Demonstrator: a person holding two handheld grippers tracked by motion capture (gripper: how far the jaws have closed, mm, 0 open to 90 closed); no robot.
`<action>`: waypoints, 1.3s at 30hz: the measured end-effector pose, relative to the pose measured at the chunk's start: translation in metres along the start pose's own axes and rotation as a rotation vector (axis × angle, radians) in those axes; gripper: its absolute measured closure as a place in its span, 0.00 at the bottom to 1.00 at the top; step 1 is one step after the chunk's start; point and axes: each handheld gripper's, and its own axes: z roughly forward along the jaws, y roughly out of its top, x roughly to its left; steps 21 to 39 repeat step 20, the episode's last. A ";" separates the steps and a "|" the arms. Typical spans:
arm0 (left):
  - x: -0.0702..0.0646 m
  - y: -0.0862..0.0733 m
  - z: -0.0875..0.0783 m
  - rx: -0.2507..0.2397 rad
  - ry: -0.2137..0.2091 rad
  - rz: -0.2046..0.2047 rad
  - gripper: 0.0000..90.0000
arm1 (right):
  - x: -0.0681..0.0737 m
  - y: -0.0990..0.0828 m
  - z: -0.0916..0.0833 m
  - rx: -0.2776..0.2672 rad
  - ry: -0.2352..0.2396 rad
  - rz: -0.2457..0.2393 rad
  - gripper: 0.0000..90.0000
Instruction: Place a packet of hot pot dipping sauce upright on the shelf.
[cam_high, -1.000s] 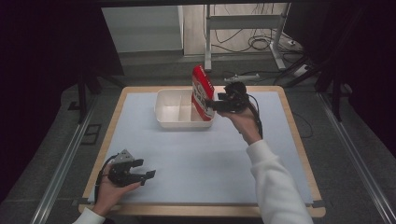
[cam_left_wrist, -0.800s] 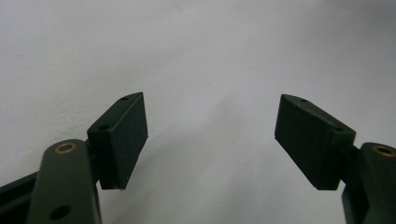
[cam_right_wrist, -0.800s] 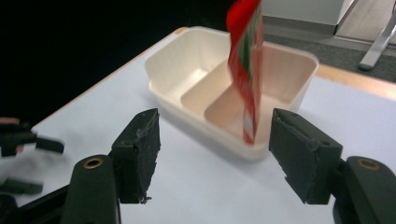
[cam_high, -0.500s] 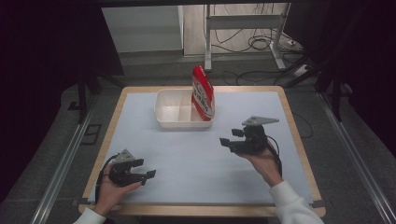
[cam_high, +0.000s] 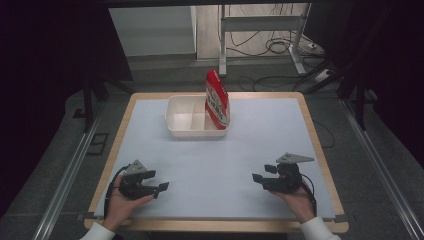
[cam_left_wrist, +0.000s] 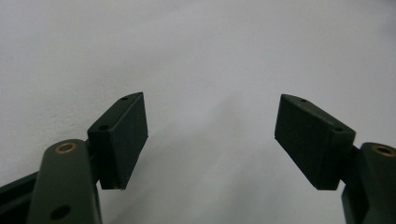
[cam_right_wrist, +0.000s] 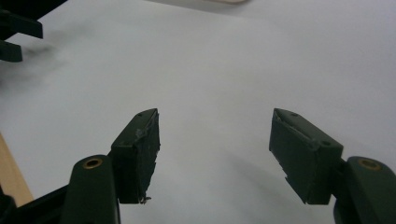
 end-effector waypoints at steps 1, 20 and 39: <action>0.000 0.000 0.000 0.000 0.000 0.000 0.28 | -0.001 0.000 0.000 0.000 -0.006 -0.002 0.36; 0.000 0.000 -0.001 -0.006 -0.001 -0.001 0.28 | -0.003 -0.002 -0.001 -0.006 -0.052 -0.034 0.30; 0.000 0.000 -0.001 -0.006 -0.001 -0.001 0.28 | -0.003 -0.002 -0.001 -0.006 -0.052 -0.034 0.30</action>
